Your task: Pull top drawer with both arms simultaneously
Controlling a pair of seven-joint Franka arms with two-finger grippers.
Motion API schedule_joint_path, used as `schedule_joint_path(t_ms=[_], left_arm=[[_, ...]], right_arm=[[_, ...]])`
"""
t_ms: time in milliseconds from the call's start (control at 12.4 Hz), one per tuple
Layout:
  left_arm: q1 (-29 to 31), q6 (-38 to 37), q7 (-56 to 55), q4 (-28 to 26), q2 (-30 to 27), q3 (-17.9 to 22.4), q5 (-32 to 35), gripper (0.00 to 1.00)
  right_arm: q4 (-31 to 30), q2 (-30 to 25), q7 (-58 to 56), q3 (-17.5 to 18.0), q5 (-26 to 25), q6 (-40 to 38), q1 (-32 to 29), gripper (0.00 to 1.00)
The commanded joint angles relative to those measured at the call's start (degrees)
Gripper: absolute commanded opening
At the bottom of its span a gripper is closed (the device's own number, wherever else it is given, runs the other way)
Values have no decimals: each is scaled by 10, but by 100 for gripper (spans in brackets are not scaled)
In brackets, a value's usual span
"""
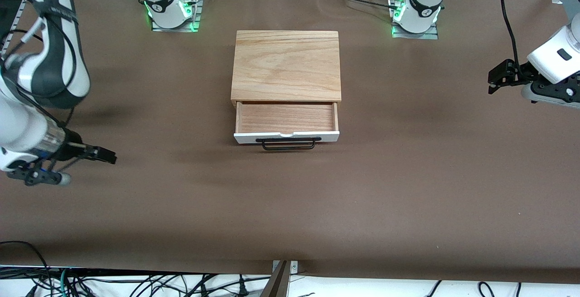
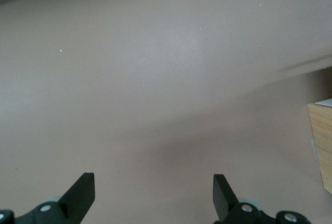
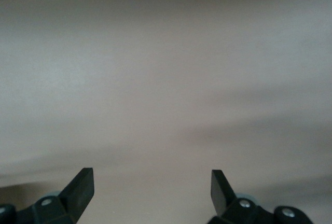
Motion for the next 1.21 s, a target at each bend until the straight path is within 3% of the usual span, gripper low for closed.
schedule_joint_path(t_ms=[0, 162, 567, 1133], left_arm=[[-1, -6, -4, -3, -7, 0, -10, 100], [1, -6, 1, -3, -7, 1, -10, 100], [2, -6, 1, -3, -7, 1, -10, 100], [4, -6, 4, -3, -7, 1, -9, 100]], right_arm=[[-40, -93, -2, 14, -15, -36, -33, 100], [-45, -136, -2, 14, -15, -68, -34, 100], [-79, -169, 5, 14, -20, -91, -51, 100], [-45, -145, 1, 14, -17, -125, -50, 100]])
